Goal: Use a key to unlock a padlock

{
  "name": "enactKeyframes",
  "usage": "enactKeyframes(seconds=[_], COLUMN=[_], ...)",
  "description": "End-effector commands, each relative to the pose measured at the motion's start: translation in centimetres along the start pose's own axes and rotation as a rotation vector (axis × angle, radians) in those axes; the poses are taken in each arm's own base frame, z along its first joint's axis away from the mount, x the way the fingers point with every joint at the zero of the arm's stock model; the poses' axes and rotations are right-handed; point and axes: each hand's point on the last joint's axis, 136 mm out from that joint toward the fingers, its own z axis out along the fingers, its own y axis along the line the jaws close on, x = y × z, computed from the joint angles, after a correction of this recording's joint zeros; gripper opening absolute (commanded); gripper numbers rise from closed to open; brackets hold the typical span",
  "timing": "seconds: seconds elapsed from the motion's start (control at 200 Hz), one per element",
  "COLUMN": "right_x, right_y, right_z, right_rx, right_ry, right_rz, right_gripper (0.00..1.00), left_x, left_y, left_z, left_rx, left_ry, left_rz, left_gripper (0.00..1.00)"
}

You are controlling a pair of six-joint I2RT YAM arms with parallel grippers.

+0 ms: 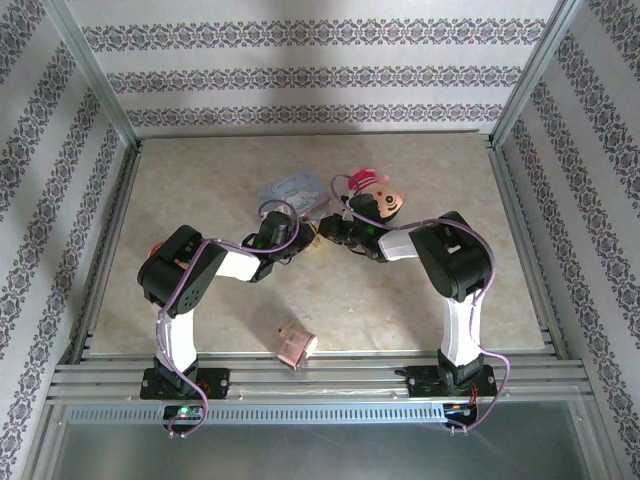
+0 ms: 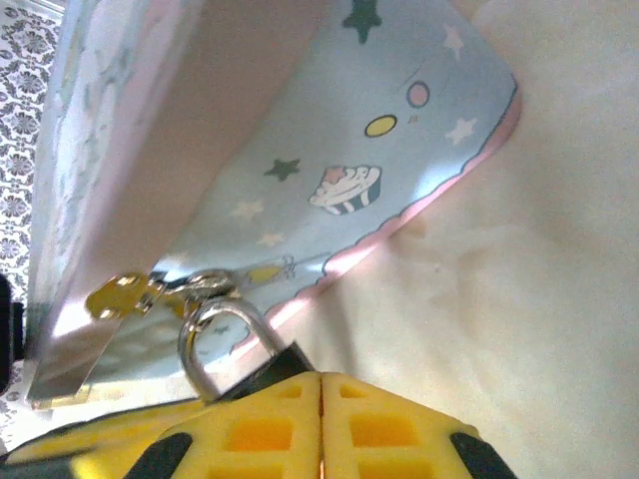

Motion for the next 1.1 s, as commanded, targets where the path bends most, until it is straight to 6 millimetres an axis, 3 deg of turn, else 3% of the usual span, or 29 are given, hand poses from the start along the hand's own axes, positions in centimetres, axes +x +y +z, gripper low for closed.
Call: enactKeyframes(seconds=[0.0, 0.28, 0.655, 1.099], right_x=[0.2, 3.1, 8.0, 7.8], right_y=[0.8, 0.5, 3.1, 3.4], right_z=[-1.7, -4.9, -6.3, -5.7], right_rx=[0.023, 0.168, 0.321, 0.343], right_ry=[-0.022, 0.004, 0.080, 0.092], right_rz=[-0.059, -0.215, -0.549, -0.617], right_gripper=[0.11, 0.21, 0.23, 0.23], left_x=[-0.1, 1.6, 3.7, 4.1], left_y=[0.4, 1.6, 1.3, 1.6], left_z=[-1.3, -4.0, -5.3, -5.4], left_rx=[-0.007, -0.113, -0.091, -0.081], left_ry=[0.008, 0.106, 0.239, 0.284], left_rz=[-0.052, -0.104, -0.202, -0.246], left_gripper=[0.00, 0.00, 0.00, 0.00])
